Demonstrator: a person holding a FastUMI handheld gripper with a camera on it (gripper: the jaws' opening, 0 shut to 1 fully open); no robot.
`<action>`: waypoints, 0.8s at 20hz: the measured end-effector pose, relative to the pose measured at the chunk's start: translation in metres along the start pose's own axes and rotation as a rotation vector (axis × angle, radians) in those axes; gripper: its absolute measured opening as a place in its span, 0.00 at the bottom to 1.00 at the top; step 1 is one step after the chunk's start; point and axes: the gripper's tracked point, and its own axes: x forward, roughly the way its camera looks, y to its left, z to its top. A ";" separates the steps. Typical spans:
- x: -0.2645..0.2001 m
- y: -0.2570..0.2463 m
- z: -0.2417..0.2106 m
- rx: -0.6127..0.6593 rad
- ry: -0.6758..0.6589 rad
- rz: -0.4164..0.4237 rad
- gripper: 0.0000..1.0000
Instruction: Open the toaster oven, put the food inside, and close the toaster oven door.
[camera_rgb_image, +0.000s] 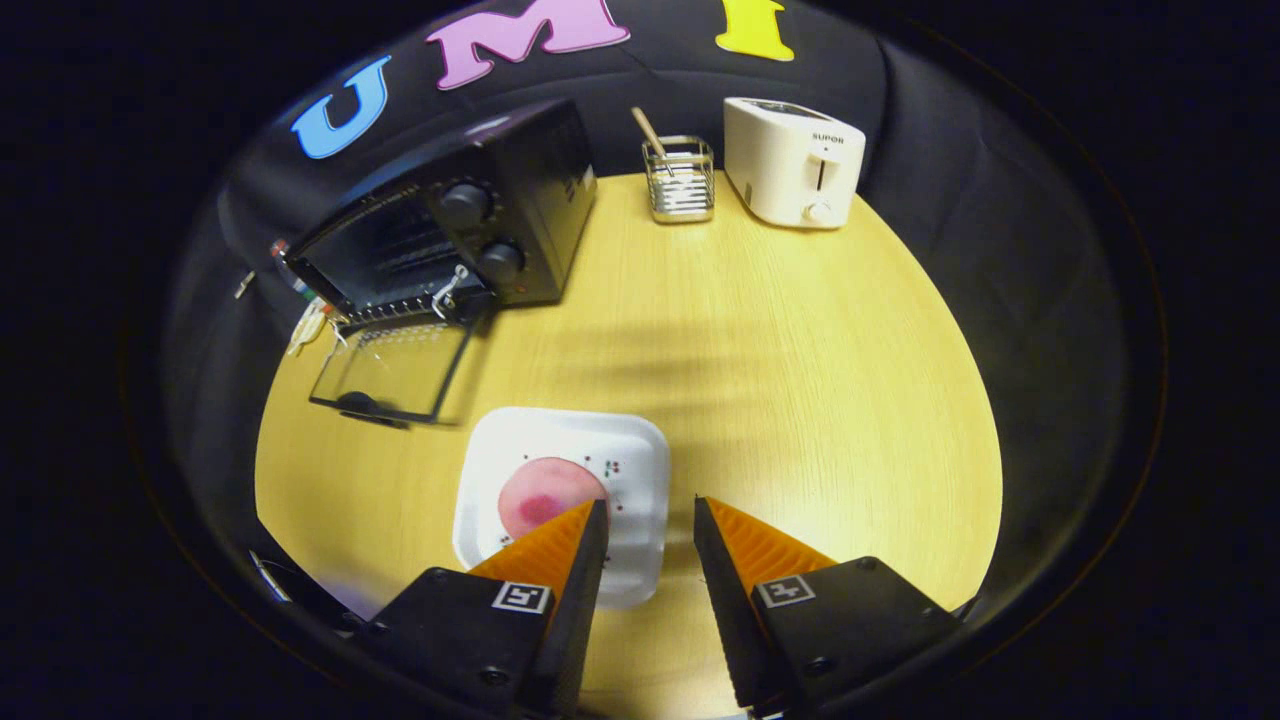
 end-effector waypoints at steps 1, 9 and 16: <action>0.008 -0.001 -0.004 -0.001 0.024 0.005 0.60; 0.035 0.003 -0.017 -0.014 0.141 0.038 0.44; 0.039 0.004 -0.017 -0.065 0.204 0.041 0.44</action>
